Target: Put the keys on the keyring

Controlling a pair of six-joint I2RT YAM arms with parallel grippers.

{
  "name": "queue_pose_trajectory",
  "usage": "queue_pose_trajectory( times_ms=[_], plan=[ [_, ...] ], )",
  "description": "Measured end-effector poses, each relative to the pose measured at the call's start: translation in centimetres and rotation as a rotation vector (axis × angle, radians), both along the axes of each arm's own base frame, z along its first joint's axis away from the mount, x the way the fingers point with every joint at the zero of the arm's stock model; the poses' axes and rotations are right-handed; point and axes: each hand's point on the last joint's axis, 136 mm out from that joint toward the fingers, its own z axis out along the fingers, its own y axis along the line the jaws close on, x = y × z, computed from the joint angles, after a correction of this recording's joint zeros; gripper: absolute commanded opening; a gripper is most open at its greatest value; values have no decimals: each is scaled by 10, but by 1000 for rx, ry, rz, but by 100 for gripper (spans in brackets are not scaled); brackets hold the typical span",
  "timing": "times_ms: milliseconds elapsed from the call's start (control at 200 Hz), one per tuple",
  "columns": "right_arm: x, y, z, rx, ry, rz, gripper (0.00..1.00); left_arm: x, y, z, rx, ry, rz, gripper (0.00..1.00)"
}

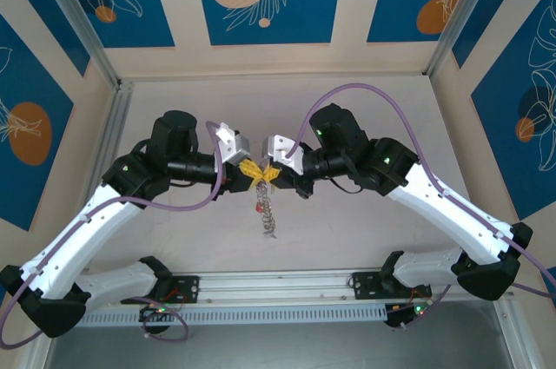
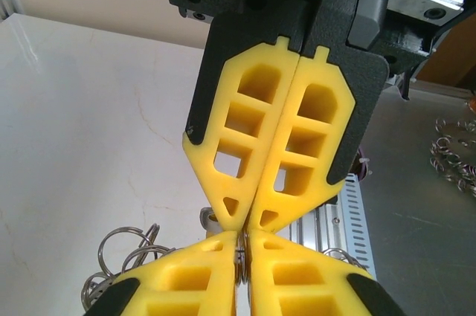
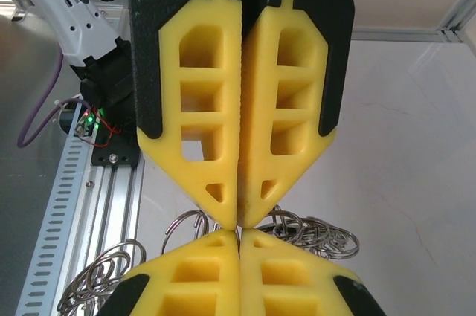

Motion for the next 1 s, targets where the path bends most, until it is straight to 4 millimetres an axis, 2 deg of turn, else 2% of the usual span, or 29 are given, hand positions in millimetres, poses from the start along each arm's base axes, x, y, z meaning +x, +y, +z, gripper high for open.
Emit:
queue_pose_trajectory(
  times_ms=[360, 465, 490, 900, 1000],
  plan=[
    [2, 0, 3, 14, -4, 0, 0, 2, 1, -3, 0, -5, 12, 12],
    [3, 0, 3, 15, -4, -2, 0, 2, 0, -4, -2, -4, 13, 4],
    [3, 0, 3, 15, -3, -4, 0, 2, 0, -3, -3, 0, 14, 0],
    [2, -3, 4, 37, -3, -12, 0, 4, -2, -3, -18, -4, 18, 0],
    [2, -4, 3, 38, -2, -11, 10, 3, -2, -3, -38, -5, 22, 0]
  ],
)
